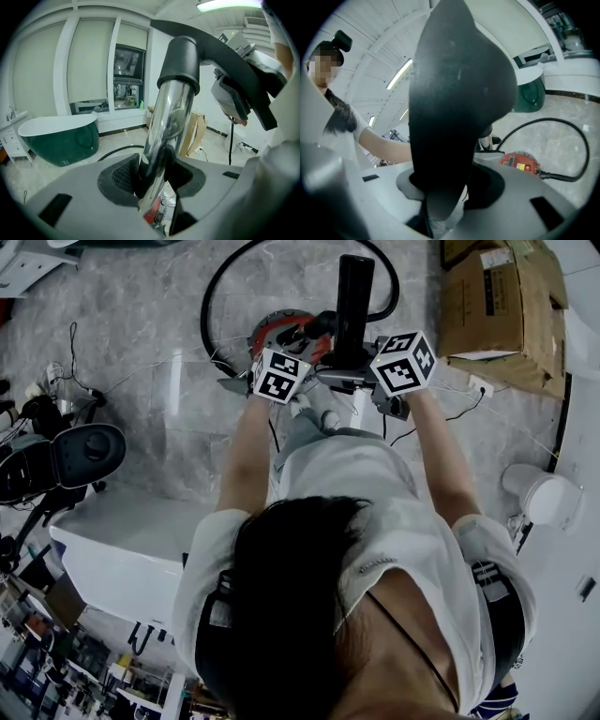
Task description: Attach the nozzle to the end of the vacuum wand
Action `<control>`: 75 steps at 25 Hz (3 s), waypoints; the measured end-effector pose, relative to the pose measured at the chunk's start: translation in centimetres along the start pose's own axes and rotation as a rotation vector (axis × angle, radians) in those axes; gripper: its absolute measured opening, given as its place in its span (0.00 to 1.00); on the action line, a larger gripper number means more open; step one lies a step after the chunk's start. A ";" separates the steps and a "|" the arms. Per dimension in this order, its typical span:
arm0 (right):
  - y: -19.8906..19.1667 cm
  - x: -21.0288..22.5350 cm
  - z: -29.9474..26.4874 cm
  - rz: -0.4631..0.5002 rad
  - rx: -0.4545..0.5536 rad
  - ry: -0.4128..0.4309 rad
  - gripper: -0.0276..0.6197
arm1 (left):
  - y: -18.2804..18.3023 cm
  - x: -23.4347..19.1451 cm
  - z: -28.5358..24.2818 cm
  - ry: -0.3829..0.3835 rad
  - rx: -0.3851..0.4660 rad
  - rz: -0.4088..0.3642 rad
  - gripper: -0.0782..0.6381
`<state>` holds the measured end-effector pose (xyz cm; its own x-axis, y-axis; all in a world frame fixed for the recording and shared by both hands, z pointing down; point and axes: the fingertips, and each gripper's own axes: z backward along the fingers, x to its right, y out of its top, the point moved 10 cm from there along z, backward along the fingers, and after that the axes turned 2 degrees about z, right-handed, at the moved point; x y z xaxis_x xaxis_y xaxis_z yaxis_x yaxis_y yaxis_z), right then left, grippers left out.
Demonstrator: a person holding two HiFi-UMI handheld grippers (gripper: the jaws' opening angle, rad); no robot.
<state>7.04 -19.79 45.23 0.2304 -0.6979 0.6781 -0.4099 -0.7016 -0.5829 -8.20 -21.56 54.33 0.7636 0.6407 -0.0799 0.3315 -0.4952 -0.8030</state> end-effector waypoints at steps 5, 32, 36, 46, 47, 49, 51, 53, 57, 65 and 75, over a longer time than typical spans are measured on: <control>-0.4 0.4 0.6 -0.014 0.034 -0.025 0.36 | 0.0 0.0 -0.1 0.001 -0.002 -0.001 0.33; -2.5 0.9 4.2 -0.167 0.449 -0.122 0.56 | 0.6 0.4 -1.2 0.008 -0.059 -0.047 0.33; -2.8 0.8 4.1 -0.189 0.487 -0.163 0.56 | 0.2 0.0 -1.0 0.031 -0.072 -0.050 0.33; -3.0 0.9 4.6 -0.191 0.525 -0.201 0.56 | -0.7 -0.2 0.0 0.039 -0.104 -0.081 0.41; -3.0 0.9 4.7 -0.188 0.531 -0.206 0.56 | -0.8 -0.1 0.1 0.033 -0.107 -0.085 0.42; -3.0 0.9 4.9 -0.183 0.541 -0.209 0.56 | -0.8 0.1 0.6 0.032 -0.099 -0.065 0.44; -3.0 0.7 4.9 -0.168 0.536 -0.225 0.56 | -0.8 0.3 1.3 0.046 -0.078 -0.043 0.44; -3.2 0.6 5.0 -0.140 0.526 -0.266 0.56 | -0.9 0.7 1.9 0.059 -0.070 -0.037 0.44; -3.4 0.3 5.3 -0.130 0.553 -0.289 0.56 | -1.4 1.0 2.8 0.070 -0.069 0.031 0.44; -4.4 -0.8 6.8 -0.118 0.616 -0.324 0.56 | -1.7 1.8 4.6 0.116 -0.041 0.076 0.44; -4.9 -2.6 8.1 0.016 0.581 -0.509 0.56 | -1.0 3.6 8.1 0.215 0.059 0.184 0.44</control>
<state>15.57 -15.72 42.74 0.6635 -0.5902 0.4597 0.0795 -0.5554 -0.8278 -10.27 -14.06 50.04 0.9099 0.4012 -0.1054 0.1485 -0.5522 -0.8204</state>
